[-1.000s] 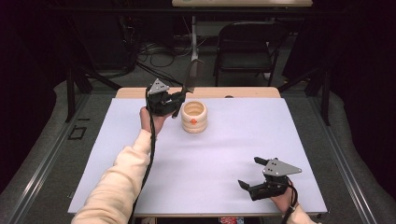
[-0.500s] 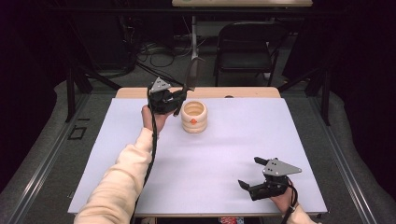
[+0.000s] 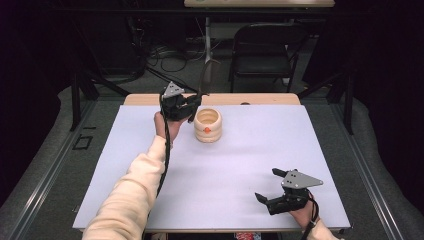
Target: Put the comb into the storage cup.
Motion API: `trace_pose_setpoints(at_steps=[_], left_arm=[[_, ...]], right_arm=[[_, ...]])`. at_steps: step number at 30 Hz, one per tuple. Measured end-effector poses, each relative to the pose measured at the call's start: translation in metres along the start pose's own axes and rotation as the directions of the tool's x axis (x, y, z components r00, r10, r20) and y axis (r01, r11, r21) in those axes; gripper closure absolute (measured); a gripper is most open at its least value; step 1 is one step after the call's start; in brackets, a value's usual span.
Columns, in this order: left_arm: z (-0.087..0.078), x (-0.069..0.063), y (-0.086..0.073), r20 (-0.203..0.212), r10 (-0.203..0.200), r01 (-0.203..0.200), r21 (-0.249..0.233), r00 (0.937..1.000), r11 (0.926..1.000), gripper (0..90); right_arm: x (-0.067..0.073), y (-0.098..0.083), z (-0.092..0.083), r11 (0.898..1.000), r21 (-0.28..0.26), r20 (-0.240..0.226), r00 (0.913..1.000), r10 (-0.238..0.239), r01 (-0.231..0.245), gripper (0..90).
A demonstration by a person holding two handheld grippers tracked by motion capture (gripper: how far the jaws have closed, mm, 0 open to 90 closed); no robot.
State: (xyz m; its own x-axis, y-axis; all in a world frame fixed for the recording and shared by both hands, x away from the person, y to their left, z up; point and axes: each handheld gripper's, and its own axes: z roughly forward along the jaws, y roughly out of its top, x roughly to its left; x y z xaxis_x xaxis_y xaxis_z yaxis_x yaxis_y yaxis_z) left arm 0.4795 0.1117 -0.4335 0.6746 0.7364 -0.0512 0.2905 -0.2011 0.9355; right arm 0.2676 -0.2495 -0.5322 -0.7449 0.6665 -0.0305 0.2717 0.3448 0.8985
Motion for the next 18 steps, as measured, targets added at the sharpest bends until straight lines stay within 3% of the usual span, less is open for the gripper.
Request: trace_pose_setpoints(at_steps=[18], left_arm=[[0.011, -0.003, 0.002, 0.005, -0.005, 0.005, -0.039, 1.0000, 0.9992, 71.9]], right_arm=[[0.000, 0.000, 0.000, 1.000, -0.002, -0.002, 1.0000, 0.002, -0.002, 0.0]])
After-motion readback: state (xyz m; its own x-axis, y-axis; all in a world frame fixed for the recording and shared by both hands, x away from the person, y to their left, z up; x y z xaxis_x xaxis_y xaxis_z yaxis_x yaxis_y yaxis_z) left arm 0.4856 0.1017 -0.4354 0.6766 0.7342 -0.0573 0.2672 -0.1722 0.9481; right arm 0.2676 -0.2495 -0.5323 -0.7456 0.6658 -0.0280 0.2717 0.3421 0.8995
